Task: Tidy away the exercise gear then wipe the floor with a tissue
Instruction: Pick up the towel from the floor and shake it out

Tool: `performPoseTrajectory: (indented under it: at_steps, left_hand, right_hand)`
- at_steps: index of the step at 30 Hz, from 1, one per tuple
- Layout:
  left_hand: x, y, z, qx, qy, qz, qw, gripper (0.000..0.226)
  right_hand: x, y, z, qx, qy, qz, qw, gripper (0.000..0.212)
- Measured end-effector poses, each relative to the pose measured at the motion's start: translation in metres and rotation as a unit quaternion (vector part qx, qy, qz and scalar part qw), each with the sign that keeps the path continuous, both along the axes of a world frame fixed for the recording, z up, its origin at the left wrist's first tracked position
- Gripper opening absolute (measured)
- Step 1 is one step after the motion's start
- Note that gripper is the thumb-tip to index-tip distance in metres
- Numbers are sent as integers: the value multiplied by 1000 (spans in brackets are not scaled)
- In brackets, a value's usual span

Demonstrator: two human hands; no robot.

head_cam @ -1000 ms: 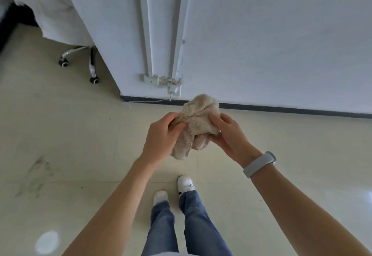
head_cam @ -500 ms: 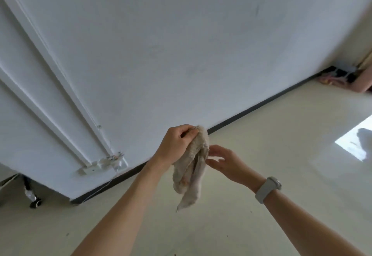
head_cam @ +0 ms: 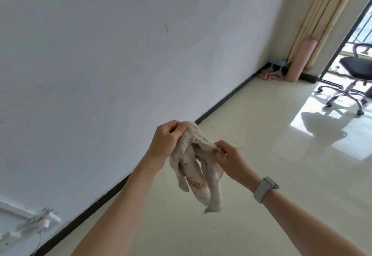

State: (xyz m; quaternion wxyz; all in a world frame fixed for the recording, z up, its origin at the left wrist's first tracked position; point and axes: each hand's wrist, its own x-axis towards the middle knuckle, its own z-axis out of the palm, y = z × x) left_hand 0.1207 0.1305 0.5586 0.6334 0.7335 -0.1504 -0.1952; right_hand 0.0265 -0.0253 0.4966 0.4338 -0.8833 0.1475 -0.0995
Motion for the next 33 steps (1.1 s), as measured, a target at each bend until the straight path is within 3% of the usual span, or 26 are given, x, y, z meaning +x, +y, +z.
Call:
performPoseTrajectory:
  at_steps: [2, 5, 9, 11, 13, 15, 19, 22, 25, 29, 33]
  left_hand:
    - [18, -31, 1, -12, 9, 9, 1000, 26]
    - [50, -77, -3, -7, -3, -3, 1000, 28]
    - [104, -162, -21, 115, -69, -91, 987, 37]
    - [131, -207, -30, 198, -92, -164, 962, 45]
    - [163, -252, -35, 283, -138, -254, 915, 65]
    - [195, -299, -37, 305, -154, -325, 882, 72]
    - [246, -397, -24, 155, -111, -383, 904, 71]
    - [272, -475, -10, 39, -55, -387, 920, 37]
    - [294, -553, -7, 34, -116, -361, 925, 5]
    - [331, -660, -3, 42, -268, -306, 912, 11]
    - [374, -782, 13, 26, -356, -285, 890, 12]
  right_hand:
    - [4, -45, -9, -42, 32, -24, 998, 13]
    - [12, -104, -19, -13, 20, -100, 995, 13]
    - [56, -187, -7, 15, -33, -177, 984, 15]
    - [86, -228, 6, 12, -40, -176, 983, 18]
    - [120, -266, 25, 17, -52, -162, 985, 19]
    - [157, -301, 50, 27, -59, -129, 990, 19]
    - [215, -372, 94, -4, -56, -80, 995, 20]
    - [242, -433, 107, -30, -53, -94, 994, 19]
    - [260, -503, 108, -38, -60, -142, 987, 18]
    - [283, -603, 93, -19, -32, -162, 986, 15]
    - [316, -720, 79, 12, 23, -156, 987, 4]
